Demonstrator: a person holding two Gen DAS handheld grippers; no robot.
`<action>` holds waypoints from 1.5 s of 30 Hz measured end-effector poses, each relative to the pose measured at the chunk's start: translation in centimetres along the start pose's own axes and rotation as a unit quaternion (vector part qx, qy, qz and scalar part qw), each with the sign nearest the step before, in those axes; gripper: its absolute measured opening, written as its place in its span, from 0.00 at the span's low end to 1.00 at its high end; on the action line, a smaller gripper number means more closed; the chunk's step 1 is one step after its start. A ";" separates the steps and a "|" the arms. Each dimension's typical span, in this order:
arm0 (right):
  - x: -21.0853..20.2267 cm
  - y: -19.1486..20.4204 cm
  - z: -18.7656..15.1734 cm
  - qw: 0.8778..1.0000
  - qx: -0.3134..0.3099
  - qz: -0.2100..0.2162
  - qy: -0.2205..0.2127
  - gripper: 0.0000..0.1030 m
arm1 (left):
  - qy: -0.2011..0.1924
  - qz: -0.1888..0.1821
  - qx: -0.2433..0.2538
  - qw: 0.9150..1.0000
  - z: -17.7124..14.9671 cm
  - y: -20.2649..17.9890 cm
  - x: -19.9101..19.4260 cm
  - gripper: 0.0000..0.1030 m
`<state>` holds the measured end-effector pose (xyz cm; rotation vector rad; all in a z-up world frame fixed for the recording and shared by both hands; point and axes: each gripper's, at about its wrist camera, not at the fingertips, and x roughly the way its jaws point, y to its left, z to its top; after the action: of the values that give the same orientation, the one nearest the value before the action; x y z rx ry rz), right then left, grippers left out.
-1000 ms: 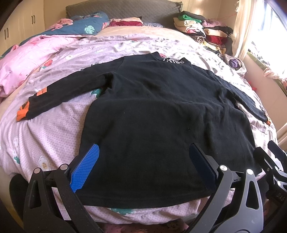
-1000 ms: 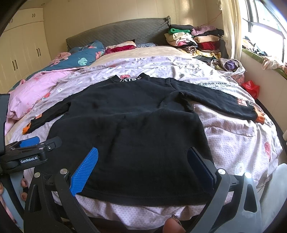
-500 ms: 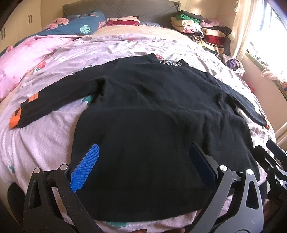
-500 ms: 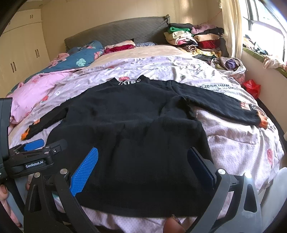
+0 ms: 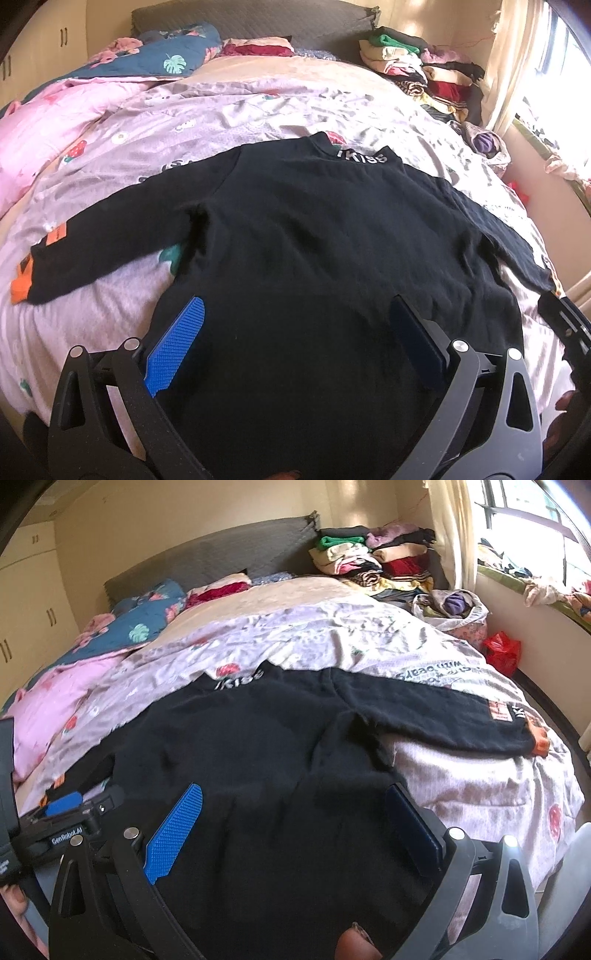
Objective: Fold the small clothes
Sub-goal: 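Move the right gripper to the orange cuff of the nearest sleeve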
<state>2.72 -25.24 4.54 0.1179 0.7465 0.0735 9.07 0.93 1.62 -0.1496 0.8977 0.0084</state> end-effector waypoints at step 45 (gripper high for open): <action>7.5 -14.3 8.1 0.969 0.221 -0.099 -0.041 0.96 | 0.053 -0.044 0.045 0.997 8.4 -10.5 10.6 0.91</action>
<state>14.08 -39.26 3.51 0.4670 0.6786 -0.2899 22.94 -8.98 -0.17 -0.1053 0.9957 -0.1225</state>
